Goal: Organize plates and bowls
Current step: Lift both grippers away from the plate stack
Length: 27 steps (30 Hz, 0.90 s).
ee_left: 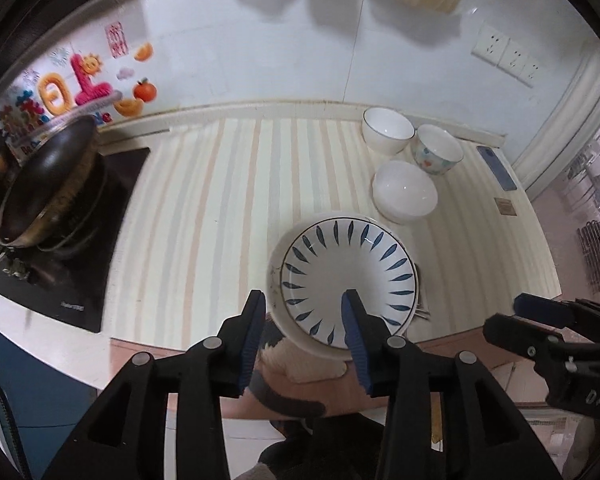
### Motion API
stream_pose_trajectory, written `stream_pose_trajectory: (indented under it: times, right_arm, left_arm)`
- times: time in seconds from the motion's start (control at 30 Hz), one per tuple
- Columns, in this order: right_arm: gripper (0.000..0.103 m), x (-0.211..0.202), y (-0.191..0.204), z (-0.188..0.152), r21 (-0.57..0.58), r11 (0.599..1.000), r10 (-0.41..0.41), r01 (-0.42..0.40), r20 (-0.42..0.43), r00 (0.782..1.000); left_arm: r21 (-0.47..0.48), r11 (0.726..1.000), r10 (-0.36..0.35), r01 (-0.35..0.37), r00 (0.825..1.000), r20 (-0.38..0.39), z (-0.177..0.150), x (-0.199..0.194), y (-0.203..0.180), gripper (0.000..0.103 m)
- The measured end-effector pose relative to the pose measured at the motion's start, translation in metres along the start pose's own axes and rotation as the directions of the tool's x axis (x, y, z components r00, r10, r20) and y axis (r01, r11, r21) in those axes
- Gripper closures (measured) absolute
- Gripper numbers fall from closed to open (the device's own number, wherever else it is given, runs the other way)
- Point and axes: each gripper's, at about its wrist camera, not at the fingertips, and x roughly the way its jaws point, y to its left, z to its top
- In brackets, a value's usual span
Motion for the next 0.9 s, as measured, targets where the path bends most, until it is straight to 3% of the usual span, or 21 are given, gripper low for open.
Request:
stream_pose_trajectory:
  times: [0.03,0.1,0.13,0.33,0.53,0.73,0.9]
  right_arm:
    - [0.036,-0.007,0.004,-0.006,-0.007,1.000,-0.005,0.005,0.013,1.000]
    - [0.029,-0.023,0.011,-0.019,-0.004,1.000,-0.011,0.012,0.045,0.999]
    - [0.026,-0.028,0.013,-0.022,-0.003,1.000,-0.015,0.015,0.055,0.998]
    - [0.013,-0.058,0.025,-0.051,0.020,0.999,-0.045,0.043,0.103,0.994]
    - [0.011,-0.081,0.039,-0.073,0.003,0.998,-0.064,0.064,0.130,0.989]
    - [0.010,-0.088,0.037,-0.077,0.013,0.998,-0.058,0.056,0.135,0.989]
    - [0.010,-0.082,0.012,-0.058,0.033,0.999,-0.024,0.020,0.132,0.991]
  left_arm:
    - [0.002,1.000,-0.002,0.002,1.000,0.005,-0.003,-0.005,0.001,0.058]
    - [0.007,1.000,-0.002,0.002,1.000,0.019,-0.011,-0.018,0.002,0.022]
    - [0.011,1.000,-0.012,0.012,1.000,0.025,-0.015,-0.025,0.003,0.019]
    - [0.001,0.999,-0.053,0.053,0.997,0.048,-0.033,-0.051,0.006,0.012]
    - [-0.005,0.998,-0.062,0.062,0.996,0.071,-0.045,-0.068,0.005,0.012]
    - [-0.014,0.999,-0.045,0.046,0.995,0.084,-0.045,-0.069,0.000,0.012]
    - [-0.020,1.000,-0.014,0.016,0.995,0.095,-0.027,-0.053,-0.011,0.012]
